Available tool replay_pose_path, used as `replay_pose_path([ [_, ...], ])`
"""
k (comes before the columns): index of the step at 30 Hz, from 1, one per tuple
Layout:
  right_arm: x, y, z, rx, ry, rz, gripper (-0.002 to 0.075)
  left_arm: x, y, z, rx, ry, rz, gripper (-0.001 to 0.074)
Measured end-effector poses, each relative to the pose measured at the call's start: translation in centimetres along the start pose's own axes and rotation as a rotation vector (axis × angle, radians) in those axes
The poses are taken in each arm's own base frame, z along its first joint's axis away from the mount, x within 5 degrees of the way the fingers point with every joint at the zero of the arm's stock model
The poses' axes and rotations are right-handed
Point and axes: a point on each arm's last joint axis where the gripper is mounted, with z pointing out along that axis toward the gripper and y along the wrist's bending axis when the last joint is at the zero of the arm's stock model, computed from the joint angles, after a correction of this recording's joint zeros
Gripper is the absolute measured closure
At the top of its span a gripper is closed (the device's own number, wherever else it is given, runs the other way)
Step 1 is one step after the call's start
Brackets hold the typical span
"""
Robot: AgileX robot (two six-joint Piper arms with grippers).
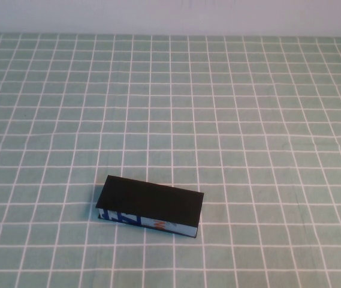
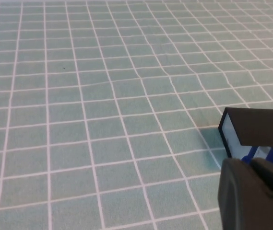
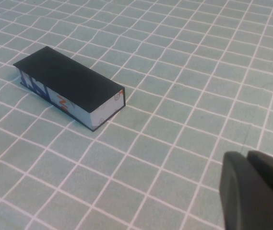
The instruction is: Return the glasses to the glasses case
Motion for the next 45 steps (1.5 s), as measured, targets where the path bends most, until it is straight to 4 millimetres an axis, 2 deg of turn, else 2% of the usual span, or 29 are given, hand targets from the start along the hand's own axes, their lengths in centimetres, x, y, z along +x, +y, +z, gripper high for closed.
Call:
replay_pose_path([
  [10,0.0,0.0,0.0,-0.001,0.000,0.002,0.0737,4.3,0.6,0.9,-0.073,0.000,-0.058,0.0734],
  [13,0.0,0.0,0.0,-0.001,0.000,0.002,0.0737,4.6,0.7,1.0,-0.090,0.003,-0.089,0.0734],
  [24,0.0,0.0,0.0,-0.001,0.000,0.002,0.0737,3.5,0.6,0.9,-0.090,-0.105,0.065,0.0734],
  [30,0.0,0.0,0.0,-0.001,0.000,0.002,0.0737,3.4,0.9,0.8,-0.159,-0.114,0.062,0.0734],
  [36,0.0,0.0,0.0,-0.001,0.000,0.002,0.0737,4.3,1.1,0.9,-0.183,-0.020,0.054,0.0734],
  [45,0.0,0.0,0.0,-0.001,0.000,0.002,0.0737,4.5,1.2,0.9,-0.185,-0.003,0.052,0.0734],
])
